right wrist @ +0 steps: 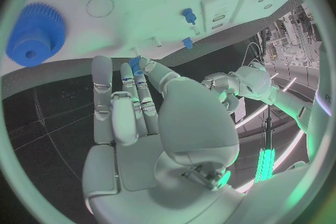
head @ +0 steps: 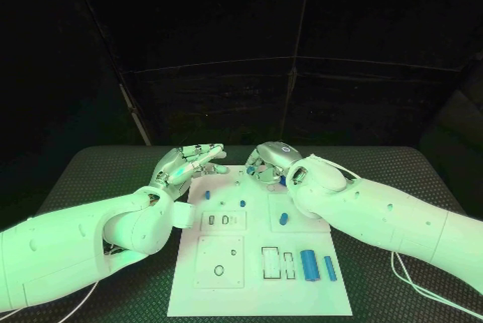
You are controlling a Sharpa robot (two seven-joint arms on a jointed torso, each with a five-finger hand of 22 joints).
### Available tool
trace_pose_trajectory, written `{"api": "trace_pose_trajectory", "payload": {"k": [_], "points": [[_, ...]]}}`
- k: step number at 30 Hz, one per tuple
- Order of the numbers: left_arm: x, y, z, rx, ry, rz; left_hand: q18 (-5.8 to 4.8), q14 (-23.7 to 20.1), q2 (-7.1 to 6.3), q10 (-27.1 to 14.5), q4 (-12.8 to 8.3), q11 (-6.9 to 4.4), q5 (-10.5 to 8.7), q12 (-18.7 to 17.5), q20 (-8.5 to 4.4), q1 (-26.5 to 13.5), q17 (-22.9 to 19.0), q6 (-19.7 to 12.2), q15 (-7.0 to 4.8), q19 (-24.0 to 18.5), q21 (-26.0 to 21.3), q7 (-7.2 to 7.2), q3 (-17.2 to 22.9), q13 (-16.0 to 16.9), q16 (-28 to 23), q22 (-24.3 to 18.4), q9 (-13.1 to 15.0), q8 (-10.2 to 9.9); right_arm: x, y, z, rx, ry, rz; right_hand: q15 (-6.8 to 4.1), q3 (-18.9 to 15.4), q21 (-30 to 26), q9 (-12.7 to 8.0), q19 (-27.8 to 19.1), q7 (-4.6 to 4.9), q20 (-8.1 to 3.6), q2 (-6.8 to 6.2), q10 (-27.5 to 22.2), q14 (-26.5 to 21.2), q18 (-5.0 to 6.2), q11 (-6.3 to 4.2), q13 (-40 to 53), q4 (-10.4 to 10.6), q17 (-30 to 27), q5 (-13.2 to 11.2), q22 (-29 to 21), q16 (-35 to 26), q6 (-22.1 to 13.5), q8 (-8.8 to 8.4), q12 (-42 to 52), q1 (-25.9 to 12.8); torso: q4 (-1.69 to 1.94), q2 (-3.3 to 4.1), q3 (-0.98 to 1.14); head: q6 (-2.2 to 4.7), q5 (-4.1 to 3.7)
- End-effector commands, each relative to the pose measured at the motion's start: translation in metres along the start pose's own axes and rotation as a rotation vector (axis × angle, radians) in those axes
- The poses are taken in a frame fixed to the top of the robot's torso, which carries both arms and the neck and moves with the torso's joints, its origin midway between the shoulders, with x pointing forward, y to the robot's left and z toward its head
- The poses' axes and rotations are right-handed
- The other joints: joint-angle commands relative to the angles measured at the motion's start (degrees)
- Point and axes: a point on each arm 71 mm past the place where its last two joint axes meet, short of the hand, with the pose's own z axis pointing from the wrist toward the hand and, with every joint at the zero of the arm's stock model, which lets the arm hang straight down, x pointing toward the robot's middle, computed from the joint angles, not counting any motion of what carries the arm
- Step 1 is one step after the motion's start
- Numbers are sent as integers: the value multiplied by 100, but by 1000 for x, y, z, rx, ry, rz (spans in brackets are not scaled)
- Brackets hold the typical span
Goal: Assemble the parts on the task board
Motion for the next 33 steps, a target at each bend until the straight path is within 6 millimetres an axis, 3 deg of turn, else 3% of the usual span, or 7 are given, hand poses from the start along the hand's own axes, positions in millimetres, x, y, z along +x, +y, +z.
{"api": "trace_pose_trajectory", "payload": {"k": [1,16,33], "points": [[2,-2,2,13,15,-1,24,-2,57,8,-37,10,28,-31,-13,2,5,16,6,39,34,116,-2,-5,-33,8,-8,-39,1,2,5,-12,7,5,-5,24,35,-5,-35,41,13,-43,41,239,-38,-5,1,12,4,-24,1,30,13,-32,-14,-1,5,4,4,-2,8],[3,-5,4,19,18,1,23,-4,59,4,-44,13,27,-40,-13,4,9,14,8,38,36,118,1,-5,-39,8,-8,-44,7,11,18,-30,37,5,0,41,43,-6,-45,46,18,-64,32,236,-38,0,1,25,-4,-32,4,28,4,-42,-23,-21,-9,-6,11,-58,35],[5,-7,6,22,23,1,21,-13,65,-5,-51,17,28,-55,-11,7,13,9,12,33,37,122,5,-6,-51,7,-8,-54,19,11,26,-1,97,-41,17,83,60,-10,-77,64,35,-118,-14,225,-37,20,-4,74,-36,-62,8,18,-39,-73,-56,-84,-5,-4,11,-49,101]]}}
